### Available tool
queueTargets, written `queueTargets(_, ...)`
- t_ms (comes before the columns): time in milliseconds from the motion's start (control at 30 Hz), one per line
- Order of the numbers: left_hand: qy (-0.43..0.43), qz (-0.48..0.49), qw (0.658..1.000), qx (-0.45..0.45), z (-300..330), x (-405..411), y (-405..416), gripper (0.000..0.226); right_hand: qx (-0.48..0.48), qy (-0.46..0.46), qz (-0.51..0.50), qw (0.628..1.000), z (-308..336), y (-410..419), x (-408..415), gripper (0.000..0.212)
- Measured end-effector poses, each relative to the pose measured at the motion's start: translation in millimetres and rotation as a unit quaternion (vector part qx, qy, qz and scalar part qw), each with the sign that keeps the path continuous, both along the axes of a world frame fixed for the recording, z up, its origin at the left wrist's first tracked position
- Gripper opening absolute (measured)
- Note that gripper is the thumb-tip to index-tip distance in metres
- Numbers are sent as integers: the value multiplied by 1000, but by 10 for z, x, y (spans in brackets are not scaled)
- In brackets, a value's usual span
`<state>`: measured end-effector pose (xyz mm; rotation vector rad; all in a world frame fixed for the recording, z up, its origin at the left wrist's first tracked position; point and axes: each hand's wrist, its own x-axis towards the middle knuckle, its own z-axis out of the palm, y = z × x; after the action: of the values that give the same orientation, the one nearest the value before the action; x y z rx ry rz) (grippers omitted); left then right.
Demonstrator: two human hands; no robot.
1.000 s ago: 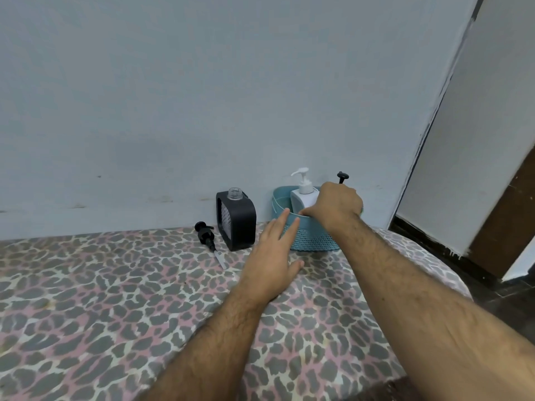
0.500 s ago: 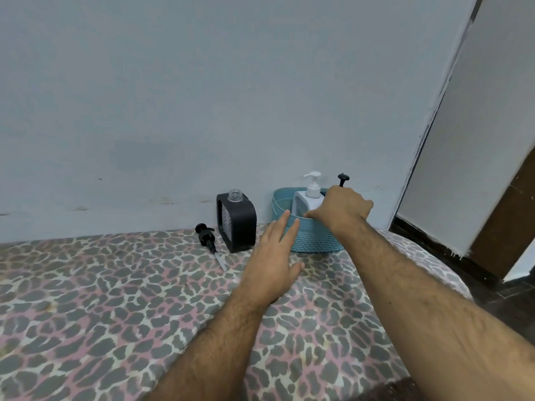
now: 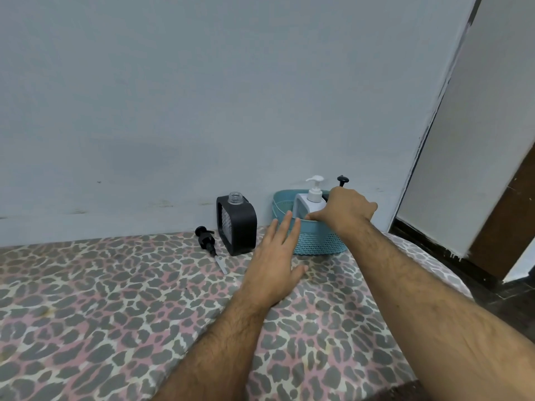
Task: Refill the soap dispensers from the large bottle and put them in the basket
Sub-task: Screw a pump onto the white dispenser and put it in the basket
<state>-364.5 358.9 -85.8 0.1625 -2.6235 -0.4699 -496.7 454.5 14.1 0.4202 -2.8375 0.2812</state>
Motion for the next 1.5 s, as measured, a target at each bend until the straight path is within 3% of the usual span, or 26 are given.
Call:
queueTargets(367, 15, 2, 1000, 23, -20, -12, -25, 90, -47, 7, 5, 999, -77, 15, -74, 60)
queueTargets(733, 10, 3, 999, 31, -4, -19, 3, 92, -64, -15, 13, 998, -54, 34, -29, 53)
queueTargets(867, 11, -8, 999, 34, 54, 55, 19, 88, -154, 23, 63, 986, -77, 121, 36, 41)
queueTargets(1100, 91, 52, 991, 84, 281, 491, -103, 55, -309, 86, 152, 935, -106, 164, 423, 22)
queueTargets(1267, 54, 112, 988, 86, 287, 973, -375, 55, -386, 13, 204, 900, -242, 17, 854, 22)
queueTargets(1400, 38, 163, 981, 97, 290, 1316, -655, 59, -378, -62, 229, 895, -370, -156, 1104, 14)
queueTargets(1500, 22, 186, 977, 99, 293, 1503, -841, 62, -367, -143, 227, 891, -451, -327, 1214, 32)
